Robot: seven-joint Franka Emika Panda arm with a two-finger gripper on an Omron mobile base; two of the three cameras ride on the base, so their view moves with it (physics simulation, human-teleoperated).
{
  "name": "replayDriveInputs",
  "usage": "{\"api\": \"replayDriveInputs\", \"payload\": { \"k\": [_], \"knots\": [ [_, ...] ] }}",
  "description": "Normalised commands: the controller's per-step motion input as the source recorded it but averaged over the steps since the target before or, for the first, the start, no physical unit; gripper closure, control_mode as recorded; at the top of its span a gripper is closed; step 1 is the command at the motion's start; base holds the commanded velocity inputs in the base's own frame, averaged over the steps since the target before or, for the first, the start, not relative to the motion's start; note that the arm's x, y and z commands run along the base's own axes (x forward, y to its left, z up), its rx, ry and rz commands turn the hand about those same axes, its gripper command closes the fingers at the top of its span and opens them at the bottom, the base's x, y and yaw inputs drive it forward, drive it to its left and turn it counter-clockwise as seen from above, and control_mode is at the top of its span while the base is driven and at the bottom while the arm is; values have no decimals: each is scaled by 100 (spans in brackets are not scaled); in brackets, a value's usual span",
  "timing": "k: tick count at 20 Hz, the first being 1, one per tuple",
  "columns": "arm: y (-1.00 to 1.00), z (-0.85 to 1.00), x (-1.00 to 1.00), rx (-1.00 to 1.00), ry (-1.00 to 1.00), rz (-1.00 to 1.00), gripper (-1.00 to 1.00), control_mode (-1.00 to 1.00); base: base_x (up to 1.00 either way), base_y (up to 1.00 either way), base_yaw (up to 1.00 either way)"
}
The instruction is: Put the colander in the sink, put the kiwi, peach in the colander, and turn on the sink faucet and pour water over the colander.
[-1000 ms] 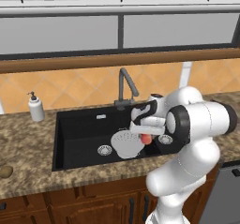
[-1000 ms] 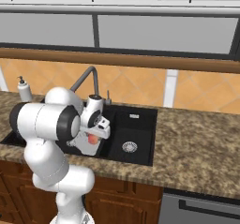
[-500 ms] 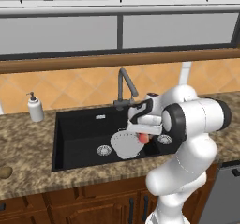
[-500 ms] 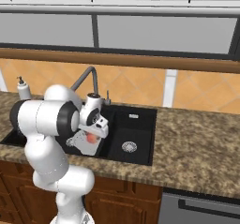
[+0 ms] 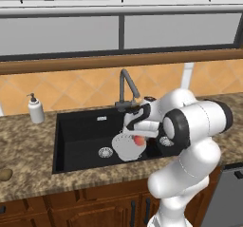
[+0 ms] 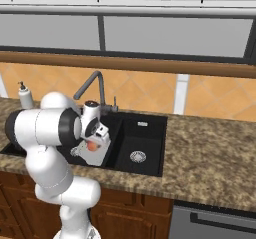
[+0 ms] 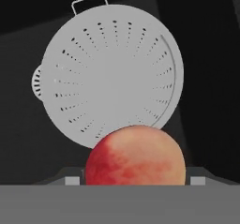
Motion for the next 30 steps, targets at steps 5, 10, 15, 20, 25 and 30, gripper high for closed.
{"api": "replayDriveInputs", "payload": {
  "k": [5,10,15,20,25,30],
  "knots": [
    [30,-23,-5,0,-14,0,100,-100,0,0,0],
    [9,-34,3,0,-9,0,100,-100,0,0,0],
    [0,-41,0,0,-9,0,100,-100,0,0,0],
    [0,-20,0,0,-6,0,100,-100,0,0,0],
    [0,-3,0,0,-1,0,100,-100,0,0,0],
    [2,-6,3,0,0,0,100,-100,0,0,0]
  ]
}}
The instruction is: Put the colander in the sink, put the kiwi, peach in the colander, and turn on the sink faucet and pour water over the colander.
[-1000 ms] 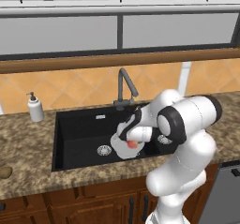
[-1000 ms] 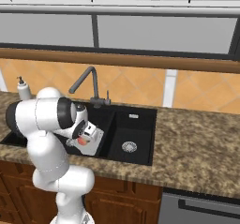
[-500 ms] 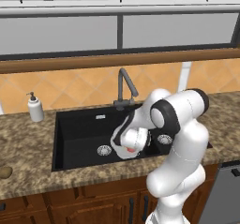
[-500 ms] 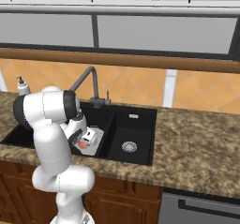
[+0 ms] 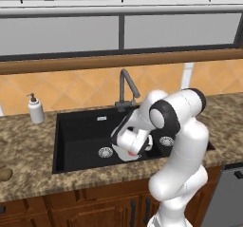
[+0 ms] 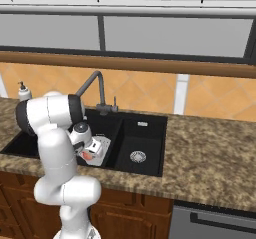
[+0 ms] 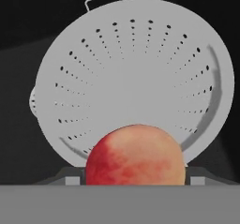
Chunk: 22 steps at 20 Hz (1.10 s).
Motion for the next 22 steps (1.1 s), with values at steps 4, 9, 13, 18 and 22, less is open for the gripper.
{"api": "replayDriveInputs", "payload": {
  "k": [4,9,13,18,22],
  "knots": [
    [3,-14,4,0,0,0,100,-100,0,0,0],
    [1,-2,15,0,0,0,100,-100,0,0,0],
    [0,0,42,0,0,-1,100,-100,0,0,0],
    [0,0,47,0,0,-1,100,-100,0,0,0],
    [0,-5,44,0,-1,-1,100,-100,0,0,0]
  ]
}}
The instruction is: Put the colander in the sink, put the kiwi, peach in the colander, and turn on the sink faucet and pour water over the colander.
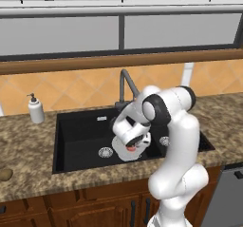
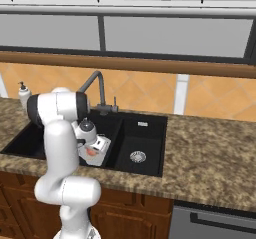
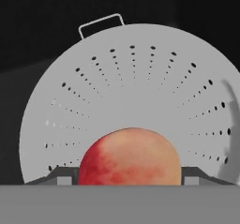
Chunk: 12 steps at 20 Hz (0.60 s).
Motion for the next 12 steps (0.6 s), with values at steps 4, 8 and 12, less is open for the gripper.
{"api": "replayDriveInputs", "payload": {
  "k": [4,8,12],
  "knots": [
    [0,-43,13,0,-5,0,100,-100,0,0,0],
    [0,-40,0,0,-4,0,100,-100,0,0,0],
    [0,-17,0,0,0,0,-100,-100,0,0,0]
  ]
}}
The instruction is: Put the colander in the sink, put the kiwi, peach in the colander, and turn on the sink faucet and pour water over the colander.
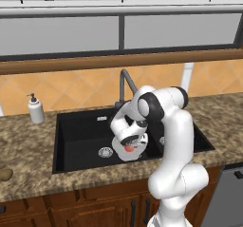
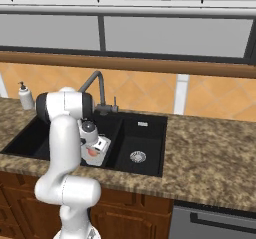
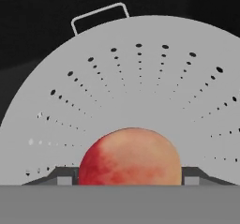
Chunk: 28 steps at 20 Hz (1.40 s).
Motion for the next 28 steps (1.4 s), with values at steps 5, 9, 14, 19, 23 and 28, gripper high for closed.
{"api": "replayDriveInputs", "payload": {
  "k": [5,9,14,19,23,28],
  "knots": [
    [0,0,0,0,0,0,-100,-100,0,0,0],
    [0,0,0,0,0,0,-100,-100,0,0,0],
    [0,5,-1,0,-1,0,-100,-100,0,0,0],
    [-17,52,-5,0,0,0,-100,-100,0,0,0],
    [-20,79,-40,0,-1,0,-100,-100,0,0,0],
    [-6,87,-11,0,0,0,-100,-100,0,0,0]
  ]
}}
